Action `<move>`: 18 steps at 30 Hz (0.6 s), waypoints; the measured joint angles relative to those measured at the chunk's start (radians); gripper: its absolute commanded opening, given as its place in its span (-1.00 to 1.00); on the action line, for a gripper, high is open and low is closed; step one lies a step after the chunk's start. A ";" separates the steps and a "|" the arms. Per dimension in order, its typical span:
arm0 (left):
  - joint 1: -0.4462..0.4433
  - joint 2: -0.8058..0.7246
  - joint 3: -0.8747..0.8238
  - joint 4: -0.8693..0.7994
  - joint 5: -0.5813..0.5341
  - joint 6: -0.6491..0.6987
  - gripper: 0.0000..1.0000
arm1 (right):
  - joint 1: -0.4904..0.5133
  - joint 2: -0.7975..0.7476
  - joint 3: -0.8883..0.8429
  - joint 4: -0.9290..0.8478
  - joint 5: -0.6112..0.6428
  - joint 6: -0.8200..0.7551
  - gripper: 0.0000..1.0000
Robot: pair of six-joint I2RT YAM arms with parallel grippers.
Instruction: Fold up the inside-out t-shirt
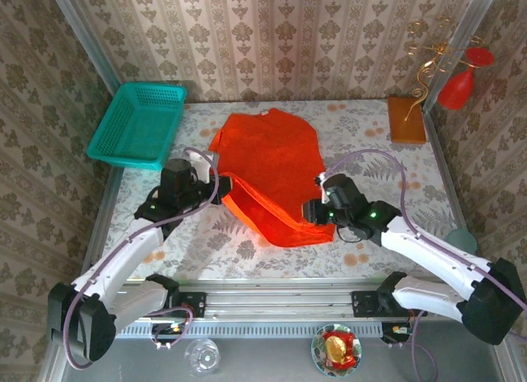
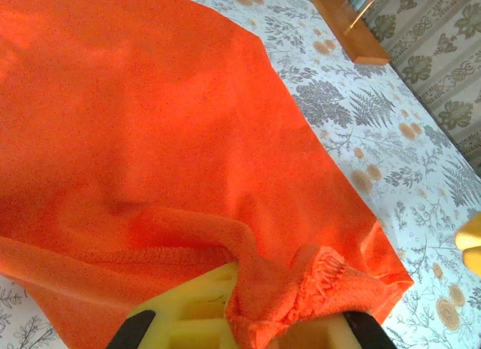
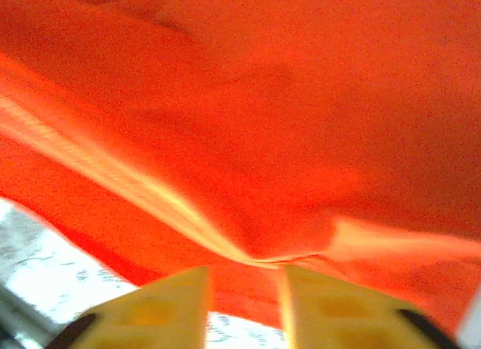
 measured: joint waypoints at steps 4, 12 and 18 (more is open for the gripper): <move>-0.005 0.006 0.036 -0.038 0.042 0.032 -1.00 | 0.163 0.090 0.047 0.084 0.041 0.000 -0.94; -0.005 -0.001 0.068 -0.119 0.100 0.095 -1.00 | 0.304 0.459 0.192 0.210 0.172 -0.059 -1.00; -0.005 -0.014 0.068 -0.148 0.122 0.109 -1.00 | 0.283 0.655 0.270 0.317 0.271 -0.064 -1.00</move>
